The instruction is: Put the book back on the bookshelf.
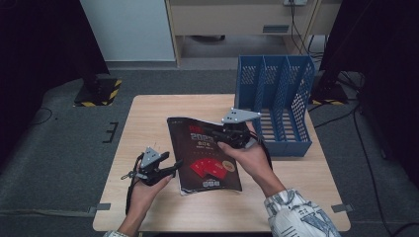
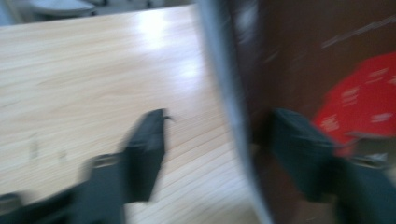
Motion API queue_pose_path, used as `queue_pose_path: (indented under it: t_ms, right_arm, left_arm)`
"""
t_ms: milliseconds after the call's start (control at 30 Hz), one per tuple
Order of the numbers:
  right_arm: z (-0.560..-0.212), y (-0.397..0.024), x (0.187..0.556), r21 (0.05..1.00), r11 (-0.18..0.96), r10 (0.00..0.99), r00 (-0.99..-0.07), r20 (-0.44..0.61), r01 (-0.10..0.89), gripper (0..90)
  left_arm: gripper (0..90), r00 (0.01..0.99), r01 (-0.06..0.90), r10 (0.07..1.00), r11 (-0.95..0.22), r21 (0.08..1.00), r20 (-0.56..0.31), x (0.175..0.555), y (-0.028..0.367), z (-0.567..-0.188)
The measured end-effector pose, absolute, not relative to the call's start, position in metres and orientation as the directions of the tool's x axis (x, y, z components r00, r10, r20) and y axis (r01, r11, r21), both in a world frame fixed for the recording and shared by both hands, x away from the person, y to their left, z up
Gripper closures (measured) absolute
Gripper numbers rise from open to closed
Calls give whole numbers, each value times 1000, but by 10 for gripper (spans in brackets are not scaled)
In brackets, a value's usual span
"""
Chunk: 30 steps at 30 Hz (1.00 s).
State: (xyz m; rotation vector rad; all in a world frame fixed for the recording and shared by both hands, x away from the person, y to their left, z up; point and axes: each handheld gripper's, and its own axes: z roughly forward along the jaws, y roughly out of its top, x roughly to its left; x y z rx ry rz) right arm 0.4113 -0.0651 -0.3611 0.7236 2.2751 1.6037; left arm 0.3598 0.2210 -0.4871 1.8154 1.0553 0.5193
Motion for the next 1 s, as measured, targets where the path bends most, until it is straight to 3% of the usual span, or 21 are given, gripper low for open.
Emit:
queue_pose_path:
  t_ms: [67, 100, 133, 233, 1000]
  right_arm:
    - [-360, -65, 411, 935, 261, 536, -842, 69, 242, 870]
    - [-359, -66, 410, 937, 253, 534, -843, 71, 240, 870]
    - [-357, -66, 409, 941, 244, 532, -843, 73, 236, 870]
    - [-354, -66, 408, 943, 243, 531, -845, 68, 229, 871]
    - [-321, -60, 414, 965, 184, 575, -817, 47, 185, 870]
  left_arm:
    - [282, 534, 457, 841, -198, 867, -89, 362, 225, -493]
    - [216, 531, 472, 844, -218, 854, -79, 363, 227, -496]
    - [95, 505, 515, 861, -251, 820, -53, 365, 229, -503]
    - [40, 485, 543, 874, -276, 793, -29, 366, 231, -510]
    - [64, 402, 619, 915, -255, 743, -21, 372, 249, -528]
